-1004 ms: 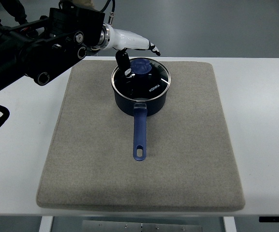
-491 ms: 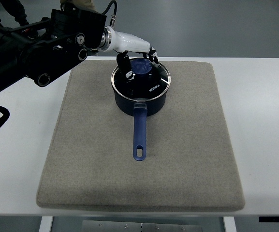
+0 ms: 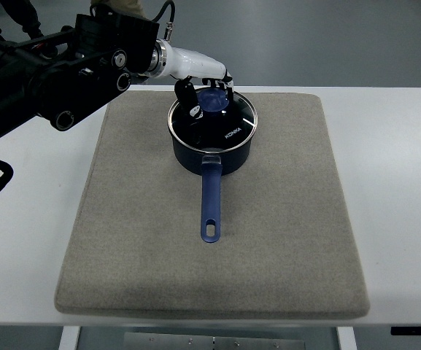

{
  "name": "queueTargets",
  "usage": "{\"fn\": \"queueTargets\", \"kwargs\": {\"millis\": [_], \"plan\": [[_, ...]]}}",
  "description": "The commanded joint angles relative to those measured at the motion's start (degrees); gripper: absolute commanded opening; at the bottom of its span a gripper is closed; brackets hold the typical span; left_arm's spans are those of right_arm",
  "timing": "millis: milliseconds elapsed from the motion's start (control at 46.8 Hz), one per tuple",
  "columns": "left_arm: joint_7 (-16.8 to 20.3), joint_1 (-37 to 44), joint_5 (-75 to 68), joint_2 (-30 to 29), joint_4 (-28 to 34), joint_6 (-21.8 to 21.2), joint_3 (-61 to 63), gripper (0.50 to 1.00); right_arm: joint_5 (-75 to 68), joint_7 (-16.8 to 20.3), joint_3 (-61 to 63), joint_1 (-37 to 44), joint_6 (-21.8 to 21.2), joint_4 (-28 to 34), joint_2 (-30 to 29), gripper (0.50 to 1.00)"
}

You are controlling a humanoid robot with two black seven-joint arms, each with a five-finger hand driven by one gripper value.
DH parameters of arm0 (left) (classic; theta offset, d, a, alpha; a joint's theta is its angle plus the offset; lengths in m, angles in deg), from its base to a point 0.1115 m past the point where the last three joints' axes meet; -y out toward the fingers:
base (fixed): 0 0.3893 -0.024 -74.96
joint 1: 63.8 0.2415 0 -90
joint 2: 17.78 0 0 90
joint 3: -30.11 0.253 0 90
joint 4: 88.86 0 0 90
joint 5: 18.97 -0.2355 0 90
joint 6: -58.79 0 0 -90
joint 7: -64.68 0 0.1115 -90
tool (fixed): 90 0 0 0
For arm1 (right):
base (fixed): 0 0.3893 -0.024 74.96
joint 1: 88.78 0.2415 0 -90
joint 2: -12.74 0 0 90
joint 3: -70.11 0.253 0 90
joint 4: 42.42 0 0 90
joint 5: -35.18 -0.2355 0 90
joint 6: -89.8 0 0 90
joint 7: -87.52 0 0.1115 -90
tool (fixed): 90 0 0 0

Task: Open pot lid and place left with left hand
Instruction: 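Close the left hand fingers around the blue lid knob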

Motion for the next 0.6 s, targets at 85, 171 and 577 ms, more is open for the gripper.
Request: {"fn": "queueTargets", "kwargs": {"millis": [85, 171, 577], "plan": [[0.0, -0.2, 0.0, -0.1, 0.0, 0.0, 0.0, 0.705, 0.0, 0.0, 0.0, 0.0, 0.0, 0.0, 0.0, 0.917], [0.0, -0.2, 0.0, -0.1, 0.0, 0.0, -0.1, 0.703, 0.0, -0.1, 0.0, 0.0, 0.0, 0.1, 0.0, 0.917], [0.0, -0.3, 0.0, -0.1, 0.0, 0.0, 0.0, 0.551, 0.0, 0.0, -0.1, 0.0, 0.0, 0.1, 0.0, 0.917]]}}
